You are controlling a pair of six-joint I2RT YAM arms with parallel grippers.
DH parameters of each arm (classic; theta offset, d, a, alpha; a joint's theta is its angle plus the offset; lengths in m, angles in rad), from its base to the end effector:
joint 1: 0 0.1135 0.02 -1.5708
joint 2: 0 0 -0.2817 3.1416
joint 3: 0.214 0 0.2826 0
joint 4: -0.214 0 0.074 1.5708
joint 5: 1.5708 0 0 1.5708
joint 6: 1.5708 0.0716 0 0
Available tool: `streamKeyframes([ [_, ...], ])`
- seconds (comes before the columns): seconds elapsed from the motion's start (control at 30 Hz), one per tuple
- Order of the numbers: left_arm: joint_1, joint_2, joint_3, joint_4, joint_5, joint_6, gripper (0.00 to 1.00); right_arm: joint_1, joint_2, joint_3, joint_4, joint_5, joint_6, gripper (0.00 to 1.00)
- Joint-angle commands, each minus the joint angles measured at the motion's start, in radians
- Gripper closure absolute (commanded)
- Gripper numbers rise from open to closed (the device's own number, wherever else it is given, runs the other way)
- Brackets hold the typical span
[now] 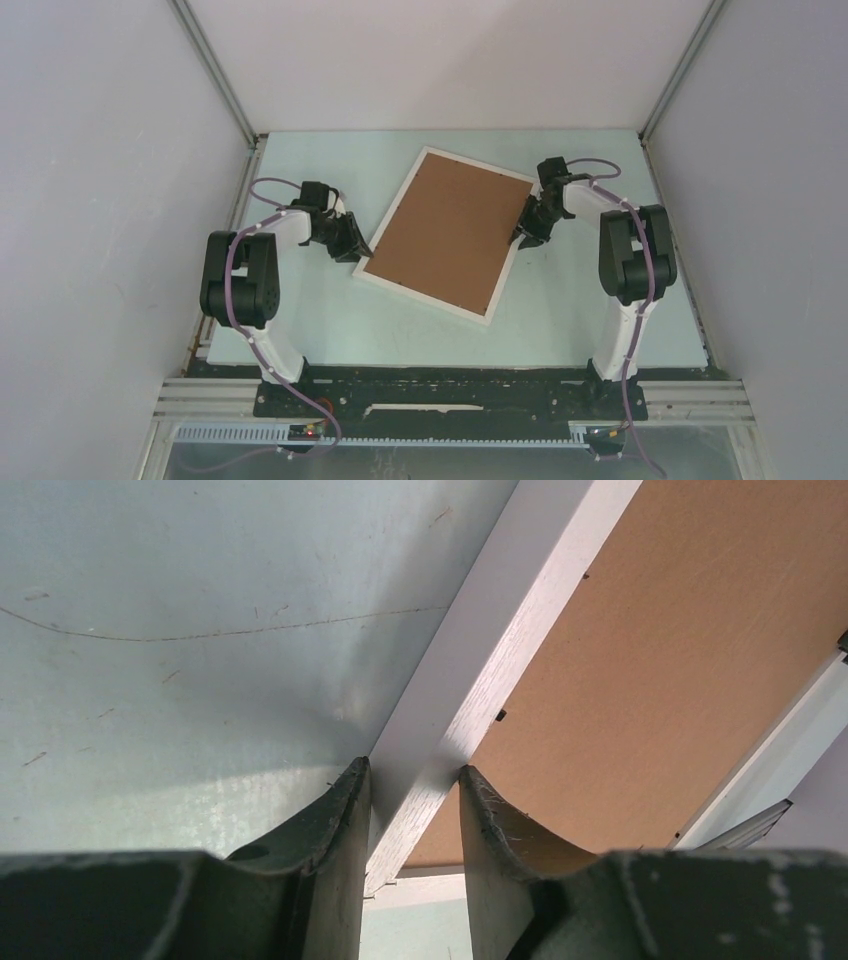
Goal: Put the photo into the frame
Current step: Install the photo frame at the center of the board.
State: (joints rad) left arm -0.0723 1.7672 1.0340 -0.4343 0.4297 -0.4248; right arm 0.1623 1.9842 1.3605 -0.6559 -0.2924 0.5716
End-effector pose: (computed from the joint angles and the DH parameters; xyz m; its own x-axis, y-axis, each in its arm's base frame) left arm 0.3718 -0.0568 0.1216 -0.9301 -0.3083 -0.1997 -0.1697 0.8427 -0.5109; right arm 0.4243 0.0904 0.1223 -0.9229 0.3738 -0.0921 0.3126 0.8672 0.3875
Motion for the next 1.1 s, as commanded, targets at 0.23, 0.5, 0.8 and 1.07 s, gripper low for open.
streamKeyframes([
  [0.23,-0.027,-0.055,-0.006,-0.022,0.077,-0.007,0.76,0.041,0.014,0.153,-0.018,-0.145,-0.049,0.47],
  [0.5,-0.031,-0.062,-0.006,-0.02,0.078,-0.009,0.77,0.014,-0.135,0.029,-0.025,-0.172,-0.056,0.27],
  [0.8,-0.052,-0.062,-0.06,-0.006,0.074,-0.05,0.8,0.047,-0.315,-0.215,-0.007,-0.125,-0.076,0.22],
  [1.07,-0.053,-0.102,-0.153,0.05,0.079,-0.089,0.79,0.079,-0.486,-0.473,0.041,-0.146,-0.043,0.29],
])
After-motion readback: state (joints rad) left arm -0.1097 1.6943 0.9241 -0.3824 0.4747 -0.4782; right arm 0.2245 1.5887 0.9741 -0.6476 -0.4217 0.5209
